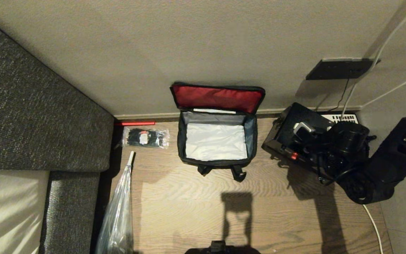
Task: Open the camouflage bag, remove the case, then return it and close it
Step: Place the black box back
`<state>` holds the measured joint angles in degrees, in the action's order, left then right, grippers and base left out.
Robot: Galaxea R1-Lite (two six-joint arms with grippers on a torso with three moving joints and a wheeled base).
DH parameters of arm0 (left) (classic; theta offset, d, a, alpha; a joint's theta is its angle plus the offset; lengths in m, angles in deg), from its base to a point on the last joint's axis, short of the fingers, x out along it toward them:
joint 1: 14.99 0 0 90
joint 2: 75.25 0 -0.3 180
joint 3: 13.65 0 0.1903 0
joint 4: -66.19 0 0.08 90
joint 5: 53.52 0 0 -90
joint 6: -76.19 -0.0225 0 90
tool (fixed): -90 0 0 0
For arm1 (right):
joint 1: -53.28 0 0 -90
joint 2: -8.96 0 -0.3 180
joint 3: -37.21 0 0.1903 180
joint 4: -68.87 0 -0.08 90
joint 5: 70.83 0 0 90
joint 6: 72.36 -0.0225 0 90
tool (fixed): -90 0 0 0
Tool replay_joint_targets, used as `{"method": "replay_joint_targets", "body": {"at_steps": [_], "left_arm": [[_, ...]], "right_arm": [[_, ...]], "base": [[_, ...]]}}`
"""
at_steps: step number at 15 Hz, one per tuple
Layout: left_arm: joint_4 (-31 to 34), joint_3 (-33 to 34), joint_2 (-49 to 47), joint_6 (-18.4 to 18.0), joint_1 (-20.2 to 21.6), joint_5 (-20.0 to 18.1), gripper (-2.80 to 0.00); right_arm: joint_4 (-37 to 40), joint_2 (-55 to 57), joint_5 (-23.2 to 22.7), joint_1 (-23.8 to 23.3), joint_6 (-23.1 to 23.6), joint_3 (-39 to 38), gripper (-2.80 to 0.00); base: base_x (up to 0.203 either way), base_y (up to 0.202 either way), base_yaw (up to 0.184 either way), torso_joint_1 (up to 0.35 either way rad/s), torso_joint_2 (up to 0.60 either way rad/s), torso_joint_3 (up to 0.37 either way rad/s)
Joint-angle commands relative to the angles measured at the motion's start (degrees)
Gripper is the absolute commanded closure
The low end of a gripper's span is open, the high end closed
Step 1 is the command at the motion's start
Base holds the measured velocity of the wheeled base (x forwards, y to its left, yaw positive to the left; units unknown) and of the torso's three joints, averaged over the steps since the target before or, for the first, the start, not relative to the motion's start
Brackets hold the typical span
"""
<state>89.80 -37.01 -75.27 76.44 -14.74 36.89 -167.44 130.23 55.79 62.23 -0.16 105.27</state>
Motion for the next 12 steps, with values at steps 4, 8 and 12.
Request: {"method": "replay_joint_targets", "body": {"at_steps": [4, 8, 12], "left_arm": [[0.02, 0.18, 0.11, 0.02, 0.02, 0.03, 0.00], [0.02, 0.18, 0.11, 0.02, 0.02, 0.03, 0.00], [0.02, 0.18, 0.11, 0.02, 0.02, 0.03, 0.00]], "right_arm": [[13.46, -15.45, -0.07, 4.68, 1.73, 1.54, 0.00], [17.83, -21.46, 0.04, 9.44, 3.67, 1.83, 0.00], [28.22, -27.31, 0.29, 14.36, 3.29, 1.47, 0.00]], "base": [[0.000, 0.000, 0.000, 0.000, 0.00, 0.000], [0.000, 0.000, 0.000, 0.000, 0.00, 0.000], [0.000, 0.000, 0.000, 0.000, 0.00, 0.000]]}}
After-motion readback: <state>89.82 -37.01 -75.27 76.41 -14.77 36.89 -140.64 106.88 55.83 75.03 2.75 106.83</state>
